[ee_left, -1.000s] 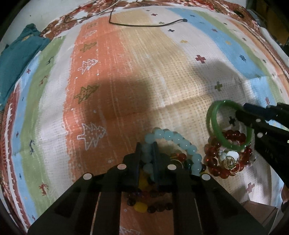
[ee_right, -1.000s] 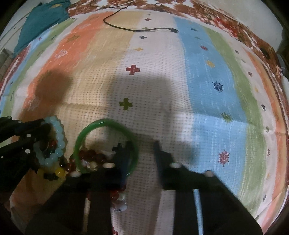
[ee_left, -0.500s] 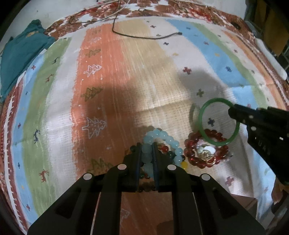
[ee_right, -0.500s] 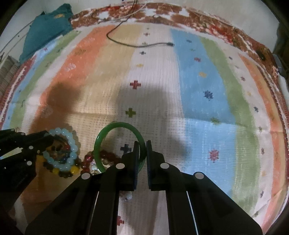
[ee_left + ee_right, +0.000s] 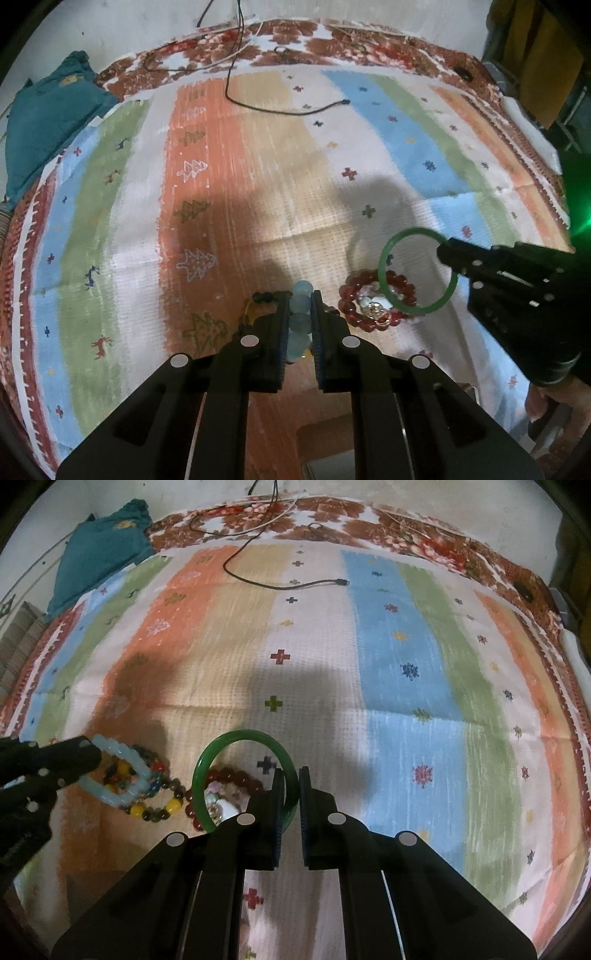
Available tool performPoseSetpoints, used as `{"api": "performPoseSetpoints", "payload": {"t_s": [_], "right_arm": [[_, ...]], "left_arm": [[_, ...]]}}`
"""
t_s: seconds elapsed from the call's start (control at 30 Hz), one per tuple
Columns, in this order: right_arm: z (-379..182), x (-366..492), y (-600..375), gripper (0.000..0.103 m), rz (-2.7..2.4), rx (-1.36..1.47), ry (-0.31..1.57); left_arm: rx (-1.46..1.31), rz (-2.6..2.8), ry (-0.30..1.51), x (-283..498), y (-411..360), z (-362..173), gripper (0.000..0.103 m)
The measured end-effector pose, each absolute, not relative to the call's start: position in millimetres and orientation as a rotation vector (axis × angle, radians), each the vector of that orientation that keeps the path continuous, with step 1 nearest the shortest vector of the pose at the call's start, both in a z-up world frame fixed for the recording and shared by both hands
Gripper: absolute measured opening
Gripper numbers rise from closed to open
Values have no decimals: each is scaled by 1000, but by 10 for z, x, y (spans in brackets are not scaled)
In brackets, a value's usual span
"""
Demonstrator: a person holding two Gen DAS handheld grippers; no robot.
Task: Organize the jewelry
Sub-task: 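Lift and carry both bracelets over the silver tin with both grippers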
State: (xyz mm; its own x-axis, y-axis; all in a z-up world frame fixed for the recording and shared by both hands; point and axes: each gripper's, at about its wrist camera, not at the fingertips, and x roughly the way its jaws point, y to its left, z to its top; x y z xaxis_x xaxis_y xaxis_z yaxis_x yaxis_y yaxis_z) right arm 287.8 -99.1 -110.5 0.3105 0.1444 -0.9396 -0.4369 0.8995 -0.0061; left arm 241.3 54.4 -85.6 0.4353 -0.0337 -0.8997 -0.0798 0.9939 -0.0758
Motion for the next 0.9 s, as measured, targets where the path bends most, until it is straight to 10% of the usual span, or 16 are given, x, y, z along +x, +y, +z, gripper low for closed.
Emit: {"api": "performPoseSetpoints", "payload": {"t_s": [0.9], "right_arm": [[-437, 2314, -1057, 9, 515, -253, 1038]], "left_arm": [[-188, -28, 976, 1797, 505, -287, 11]]}}
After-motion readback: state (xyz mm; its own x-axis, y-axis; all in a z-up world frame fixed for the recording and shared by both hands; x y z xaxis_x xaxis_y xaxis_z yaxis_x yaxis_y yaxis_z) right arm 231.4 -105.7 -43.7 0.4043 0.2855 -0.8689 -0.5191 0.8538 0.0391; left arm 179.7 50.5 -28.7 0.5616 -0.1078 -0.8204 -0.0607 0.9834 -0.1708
